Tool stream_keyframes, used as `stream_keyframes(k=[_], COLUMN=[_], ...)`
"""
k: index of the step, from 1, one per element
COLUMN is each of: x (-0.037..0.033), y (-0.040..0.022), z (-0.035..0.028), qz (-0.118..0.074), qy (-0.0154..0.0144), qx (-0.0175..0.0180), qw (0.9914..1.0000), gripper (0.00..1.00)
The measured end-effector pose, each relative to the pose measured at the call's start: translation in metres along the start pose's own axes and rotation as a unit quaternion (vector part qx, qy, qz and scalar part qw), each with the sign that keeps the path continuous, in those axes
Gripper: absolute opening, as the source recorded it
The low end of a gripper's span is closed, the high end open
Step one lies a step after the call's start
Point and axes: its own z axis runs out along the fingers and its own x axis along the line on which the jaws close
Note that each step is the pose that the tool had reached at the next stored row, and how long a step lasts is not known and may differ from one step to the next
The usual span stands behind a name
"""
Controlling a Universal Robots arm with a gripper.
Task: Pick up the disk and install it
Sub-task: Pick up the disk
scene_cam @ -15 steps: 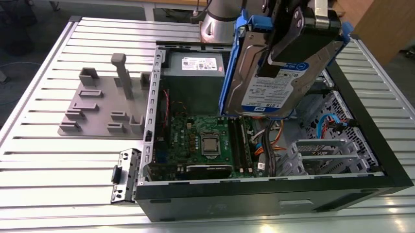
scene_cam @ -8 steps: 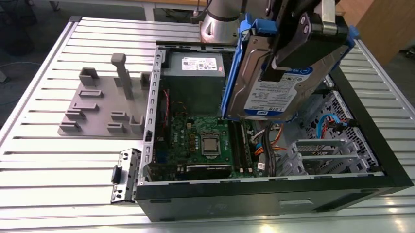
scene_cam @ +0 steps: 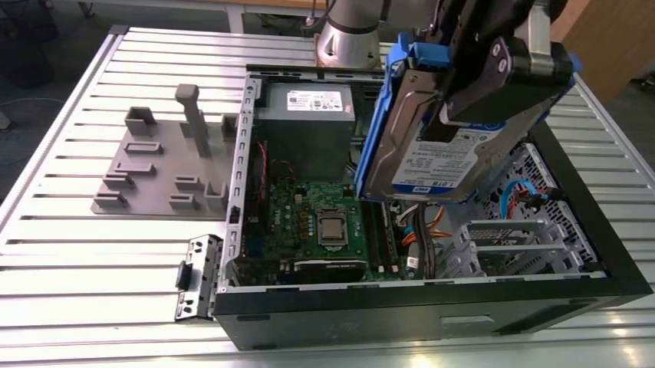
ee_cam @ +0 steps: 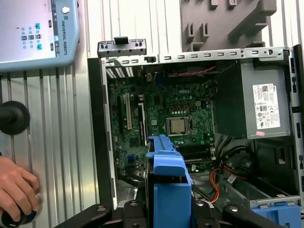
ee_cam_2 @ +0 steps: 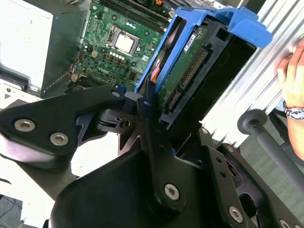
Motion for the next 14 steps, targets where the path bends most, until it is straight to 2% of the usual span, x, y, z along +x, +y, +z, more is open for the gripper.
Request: stream_keyframes(k=[2, 6, 14], x=[0.0035, 0.0072, 0.0079], y=[-0.0020, -0.0106, -0.0323], z=[0.0001, 0.0007, 0.0022], qz=[0.000, 0.000, 0.000], qy=[0.0001, 0.0001, 0.0002], qx=[0.0000, -0.0002, -0.0005], qw=[1.00000, 1.00000, 1.00000], gripper=[0.36, 0.36, 0.36])
